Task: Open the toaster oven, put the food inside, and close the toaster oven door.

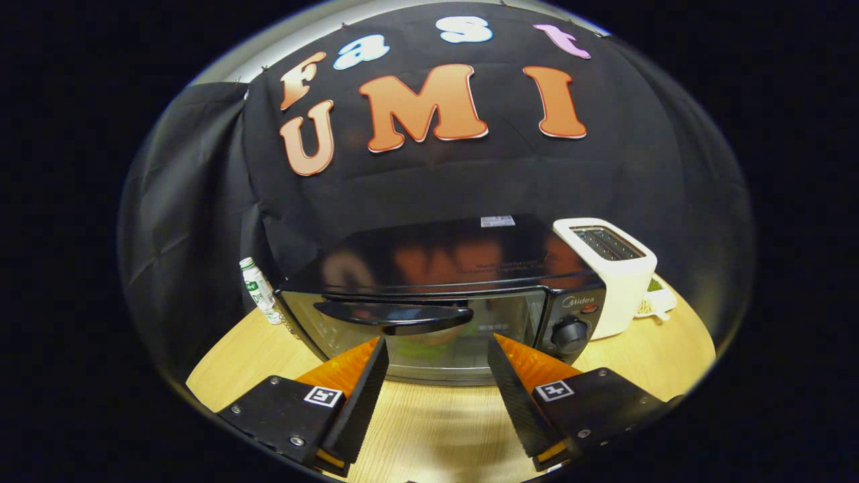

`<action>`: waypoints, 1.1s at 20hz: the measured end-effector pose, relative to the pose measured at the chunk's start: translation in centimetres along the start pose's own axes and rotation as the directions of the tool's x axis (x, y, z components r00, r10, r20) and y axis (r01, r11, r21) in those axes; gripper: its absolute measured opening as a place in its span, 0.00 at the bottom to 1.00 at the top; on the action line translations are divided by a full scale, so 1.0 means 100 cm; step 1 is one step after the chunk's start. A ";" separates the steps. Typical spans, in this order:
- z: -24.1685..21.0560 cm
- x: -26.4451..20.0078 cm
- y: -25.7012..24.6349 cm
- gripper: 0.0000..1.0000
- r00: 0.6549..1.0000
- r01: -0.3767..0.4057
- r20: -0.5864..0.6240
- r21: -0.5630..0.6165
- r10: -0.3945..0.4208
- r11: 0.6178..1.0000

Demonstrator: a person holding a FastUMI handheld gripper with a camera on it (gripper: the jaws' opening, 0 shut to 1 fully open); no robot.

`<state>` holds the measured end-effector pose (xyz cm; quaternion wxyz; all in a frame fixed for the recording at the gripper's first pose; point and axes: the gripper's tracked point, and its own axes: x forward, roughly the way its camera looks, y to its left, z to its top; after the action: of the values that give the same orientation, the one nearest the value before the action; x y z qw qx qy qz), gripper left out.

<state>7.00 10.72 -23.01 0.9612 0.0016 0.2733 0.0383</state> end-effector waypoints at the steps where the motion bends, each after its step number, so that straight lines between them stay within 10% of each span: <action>1: 0.008 -0.011 0.004 0.89 1.000 -0.013 0.024 -0.006 0.013 1.000; 9: 0.097 -0.125 0.010 0.89 0.947 -0.027 0.314 -0.110 0.061 0.994; 22: 0.173 -0.252 0.005 0.95 0.741 0.047 0.664 -0.204 0.103 0.978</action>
<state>-5.33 9.62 4.93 0.9890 -0.0810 -0.0962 0.0779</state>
